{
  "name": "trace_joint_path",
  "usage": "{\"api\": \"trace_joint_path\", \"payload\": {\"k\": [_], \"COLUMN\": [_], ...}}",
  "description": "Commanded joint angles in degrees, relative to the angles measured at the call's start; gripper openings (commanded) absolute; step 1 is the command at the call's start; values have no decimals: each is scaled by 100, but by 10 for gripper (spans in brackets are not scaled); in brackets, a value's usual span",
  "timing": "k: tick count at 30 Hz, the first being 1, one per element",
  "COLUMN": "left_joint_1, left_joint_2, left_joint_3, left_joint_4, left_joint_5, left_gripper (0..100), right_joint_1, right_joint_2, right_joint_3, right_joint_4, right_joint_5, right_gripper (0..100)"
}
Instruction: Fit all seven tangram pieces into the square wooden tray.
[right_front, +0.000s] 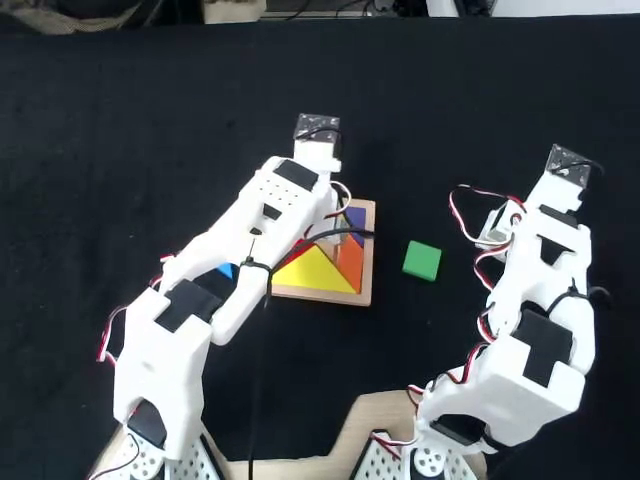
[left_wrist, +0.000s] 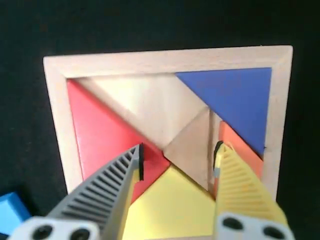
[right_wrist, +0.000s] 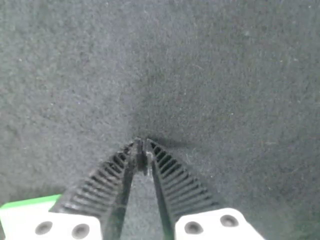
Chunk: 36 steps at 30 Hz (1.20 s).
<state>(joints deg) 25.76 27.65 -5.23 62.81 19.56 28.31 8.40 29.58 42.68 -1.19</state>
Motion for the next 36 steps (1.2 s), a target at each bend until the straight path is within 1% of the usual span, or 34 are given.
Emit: {"api": "trace_joint_path", "payload": {"k": [1, 7, 8, 10, 13, 21, 27, 31, 36], "left_joint_1": [110, -453, -567, -734, -848, -734, -356, -66, 101], "left_joint_2": [-246, -976, -1055, -1055, -862, -352, -264, -264, -290], "left_joint_3": [-382, -224, -242, -180, 48, 110, 286, 303, 312], "left_joint_4": [62, -9, -18, -229, -633, -721, -510, -404, -396], "left_joint_5": [-413, -440, -536, -765, -914, -914, -1090, -1108, -1073], "left_gripper": [248, 248, 248, 248, 248, 248, 245, 201, 194], "right_joint_1": [-149, -149, -149, -149, -149, -149, -149, -149, -149], "right_joint_2": [-31, -31, -31, -31, -31, -31, -31, -31, -31], "right_joint_3": [-312, -312, -312, -312, -312, -312, -312, -312, -312], "right_joint_4": [26, 26, 26, 26, 26, 26, 26, 26, 26], "right_joint_5": [70, 70, 70, 70, 70, 70, 70, 70, 70], "right_gripper": [11, 11, 11, 11, 11, 11, 11, 11, 11]}}
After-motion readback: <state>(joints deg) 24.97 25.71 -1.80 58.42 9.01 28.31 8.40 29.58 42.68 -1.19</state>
